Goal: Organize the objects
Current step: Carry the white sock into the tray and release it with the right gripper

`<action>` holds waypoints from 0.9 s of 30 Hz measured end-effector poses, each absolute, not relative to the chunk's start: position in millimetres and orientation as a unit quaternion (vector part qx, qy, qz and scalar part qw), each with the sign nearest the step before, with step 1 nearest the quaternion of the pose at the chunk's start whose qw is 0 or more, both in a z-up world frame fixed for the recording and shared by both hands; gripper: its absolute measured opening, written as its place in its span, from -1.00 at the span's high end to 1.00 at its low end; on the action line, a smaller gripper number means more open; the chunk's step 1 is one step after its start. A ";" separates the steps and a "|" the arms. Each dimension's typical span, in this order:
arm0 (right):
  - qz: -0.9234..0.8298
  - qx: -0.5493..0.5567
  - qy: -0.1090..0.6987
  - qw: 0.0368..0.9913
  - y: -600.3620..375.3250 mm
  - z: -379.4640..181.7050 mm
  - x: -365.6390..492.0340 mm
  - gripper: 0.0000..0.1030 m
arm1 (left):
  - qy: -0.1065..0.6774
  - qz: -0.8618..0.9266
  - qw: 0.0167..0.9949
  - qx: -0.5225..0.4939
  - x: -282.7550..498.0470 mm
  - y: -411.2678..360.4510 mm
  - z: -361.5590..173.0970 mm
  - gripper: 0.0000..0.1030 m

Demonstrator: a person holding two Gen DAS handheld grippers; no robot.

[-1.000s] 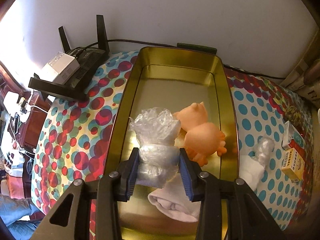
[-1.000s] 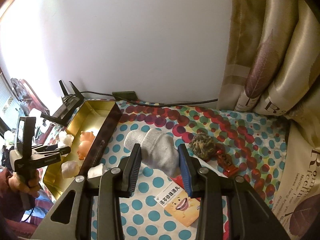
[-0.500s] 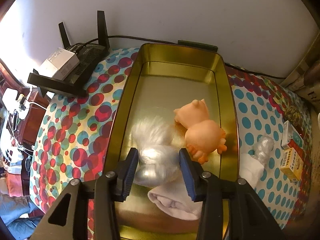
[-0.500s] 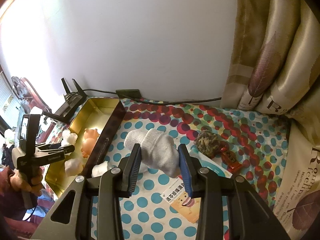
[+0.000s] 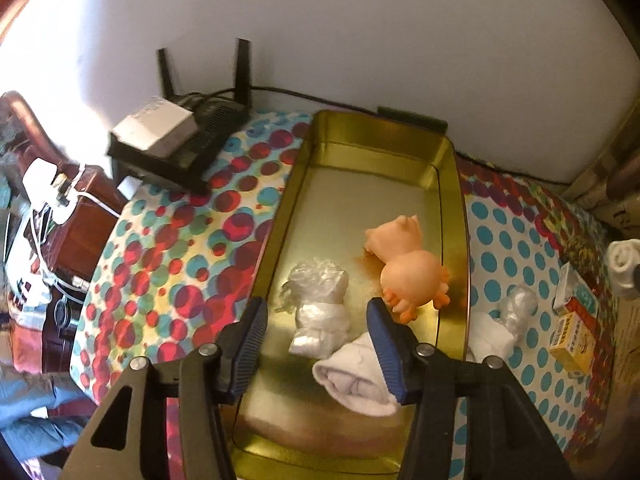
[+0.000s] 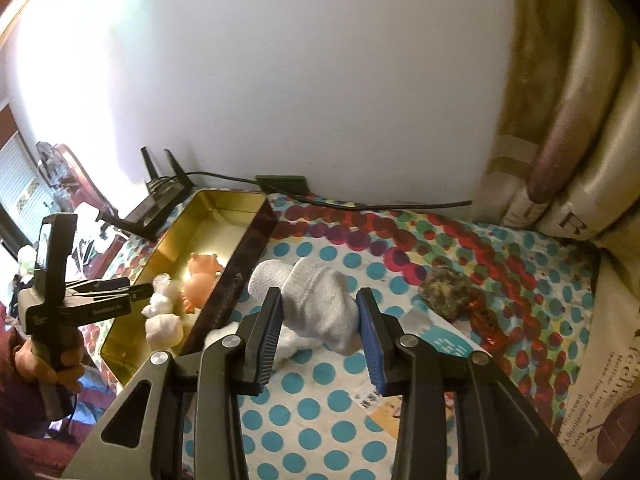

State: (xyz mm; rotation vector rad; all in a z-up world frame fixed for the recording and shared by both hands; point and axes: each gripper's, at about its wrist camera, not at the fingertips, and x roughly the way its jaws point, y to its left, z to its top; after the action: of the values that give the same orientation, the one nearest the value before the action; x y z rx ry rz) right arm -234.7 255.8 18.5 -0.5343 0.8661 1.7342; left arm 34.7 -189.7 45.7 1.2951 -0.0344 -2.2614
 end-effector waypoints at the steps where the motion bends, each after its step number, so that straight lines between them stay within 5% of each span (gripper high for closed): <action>1: 0.732 -0.227 0.362 0.531 257.5 18.3 -239.0 0.31 | -0.008 -0.839 0.268 0.473 39.0 -188.1 48.4 -0.04; 27: 0.822 -0.334 0.299 0.350 303.8 -8.3 -444.0 0.31 | 0.025 -0.845 0.341 0.411 138.1 -191.1 81.6 -0.05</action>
State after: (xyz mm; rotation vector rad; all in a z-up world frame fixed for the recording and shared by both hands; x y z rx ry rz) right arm -444.0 303.8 -8.3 -0.8653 0.7756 2.1298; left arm 138.1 -191.1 81.6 1.0703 0.0656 -2.1977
